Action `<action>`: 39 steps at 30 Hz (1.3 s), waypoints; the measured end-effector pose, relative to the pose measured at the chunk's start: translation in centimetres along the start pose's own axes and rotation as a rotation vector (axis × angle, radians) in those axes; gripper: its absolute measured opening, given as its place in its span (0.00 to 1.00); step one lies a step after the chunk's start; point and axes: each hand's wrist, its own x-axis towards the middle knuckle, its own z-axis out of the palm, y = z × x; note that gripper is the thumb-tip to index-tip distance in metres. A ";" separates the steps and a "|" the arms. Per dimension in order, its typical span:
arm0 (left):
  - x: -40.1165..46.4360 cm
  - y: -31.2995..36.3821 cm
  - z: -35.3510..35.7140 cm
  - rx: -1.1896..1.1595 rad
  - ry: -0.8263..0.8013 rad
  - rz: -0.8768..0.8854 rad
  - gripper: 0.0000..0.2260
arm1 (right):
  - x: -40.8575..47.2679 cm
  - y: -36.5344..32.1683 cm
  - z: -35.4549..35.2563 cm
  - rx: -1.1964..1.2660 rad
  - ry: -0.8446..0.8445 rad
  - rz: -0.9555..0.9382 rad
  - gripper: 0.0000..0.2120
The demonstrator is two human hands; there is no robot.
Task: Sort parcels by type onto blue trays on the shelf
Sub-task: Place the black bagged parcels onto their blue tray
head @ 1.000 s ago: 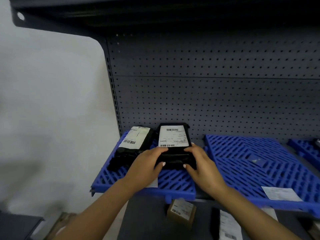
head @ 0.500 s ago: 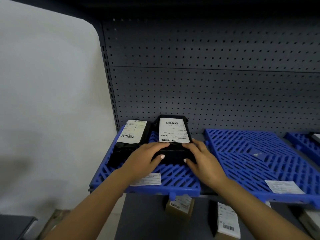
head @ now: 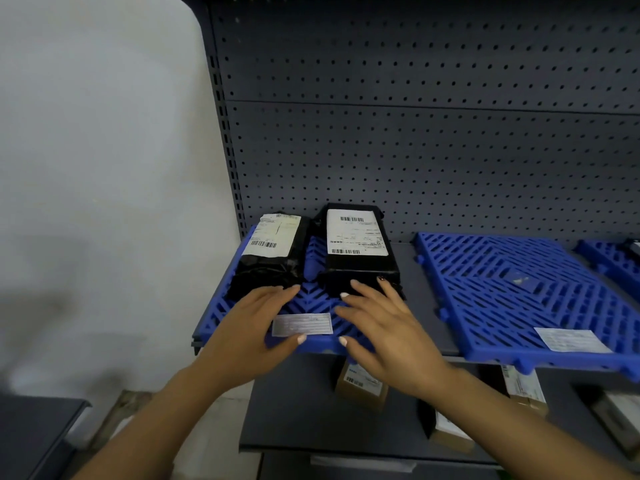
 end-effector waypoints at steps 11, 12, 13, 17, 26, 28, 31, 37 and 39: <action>-0.9 -0.9 0.3 0.045 -0.015 -0.035 0.32 | 2.0 -1.4 2.1 0.147 -0.265 0.127 0.33; -0.9 -0.9 0.4 0.056 -0.016 -0.033 0.31 | 1.9 -1.4 2.2 0.143 -0.260 0.126 0.33; -0.9 -0.9 0.4 0.069 -0.020 -0.032 0.31 | 1.8 -1.4 2.3 0.139 -0.255 0.125 0.33; -0.9 -1.1 0.1 0.064 -0.037 -0.057 0.33 | 1.7 -1.6 2.2 0.157 -0.246 0.141 0.28; -0.7 -1.5 -0.4 0.067 -0.101 -0.138 0.40 | 1.6 -1.9 1.8 0.159 -0.256 0.129 0.28; -0.7 -1.2 -0.8 0.068 -0.107 -0.146 0.41 | 1.5 -1.9 1.4 0.163 -0.260 0.122 0.29; -0.8 0.1 -1.7 0.077 -0.094 -0.152 0.42 | 1.2 -1.9 0.2 0.158 -0.254 0.118 0.28; -1.0 4.4 -4.9 0.166 -0.016 -0.061 0.37 | 0.2 -1.7 -3.8 0.125 -0.187 0.065 0.28; -0.7 6.8 -6.6 0.202 0.012 -0.026 0.35 | -0.3 -1.8 -6.0 0.107 -0.140 0.035 0.28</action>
